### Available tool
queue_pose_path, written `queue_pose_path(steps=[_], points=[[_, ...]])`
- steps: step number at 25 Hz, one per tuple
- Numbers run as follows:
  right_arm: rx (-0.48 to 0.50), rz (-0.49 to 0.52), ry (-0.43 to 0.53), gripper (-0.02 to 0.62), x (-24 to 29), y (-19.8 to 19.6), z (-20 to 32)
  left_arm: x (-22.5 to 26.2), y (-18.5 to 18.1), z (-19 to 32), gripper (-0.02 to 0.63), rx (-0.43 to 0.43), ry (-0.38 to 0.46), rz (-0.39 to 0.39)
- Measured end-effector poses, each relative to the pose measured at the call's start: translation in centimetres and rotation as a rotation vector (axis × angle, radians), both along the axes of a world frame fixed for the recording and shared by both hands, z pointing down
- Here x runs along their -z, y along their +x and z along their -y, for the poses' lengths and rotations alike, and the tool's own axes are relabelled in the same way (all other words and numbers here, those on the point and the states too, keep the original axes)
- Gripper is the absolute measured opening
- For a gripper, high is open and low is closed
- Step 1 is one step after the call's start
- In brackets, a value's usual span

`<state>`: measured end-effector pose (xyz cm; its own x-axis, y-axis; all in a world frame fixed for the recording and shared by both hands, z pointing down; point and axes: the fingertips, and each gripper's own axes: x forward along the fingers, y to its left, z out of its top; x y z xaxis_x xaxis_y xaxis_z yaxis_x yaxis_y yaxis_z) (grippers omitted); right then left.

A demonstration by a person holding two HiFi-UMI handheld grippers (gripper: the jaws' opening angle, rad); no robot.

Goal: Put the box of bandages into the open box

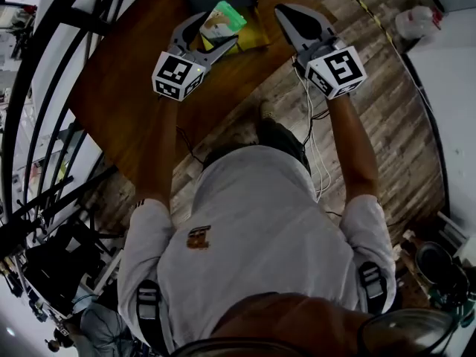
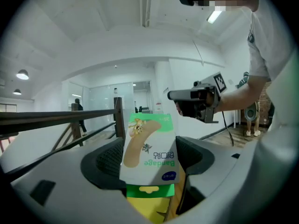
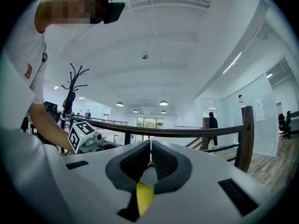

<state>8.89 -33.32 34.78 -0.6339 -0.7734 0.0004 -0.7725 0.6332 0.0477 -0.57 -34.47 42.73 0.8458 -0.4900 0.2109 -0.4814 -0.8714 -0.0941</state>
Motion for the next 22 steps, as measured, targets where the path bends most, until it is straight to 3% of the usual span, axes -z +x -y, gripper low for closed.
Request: queue_pose_path(steps=[9,17,22], points=[[0.086,-0.004,-0.023,0.034,-1.1,2.5,5.4,-7.9,2.7,3.4,0.369,-0.051,-0.132,0.302],[0.164,-0.022,-0.041,0.034,-2.5,3.6,8.3,-13.6,3.4,5.7,0.369,-0.072,-0.22,0.508],[0.198,-0.031,-0.051,0.034,-3.1,3.5,9.1,-16.0,3.0,6.0,0.37,-0.096,-0.278,0.595]])
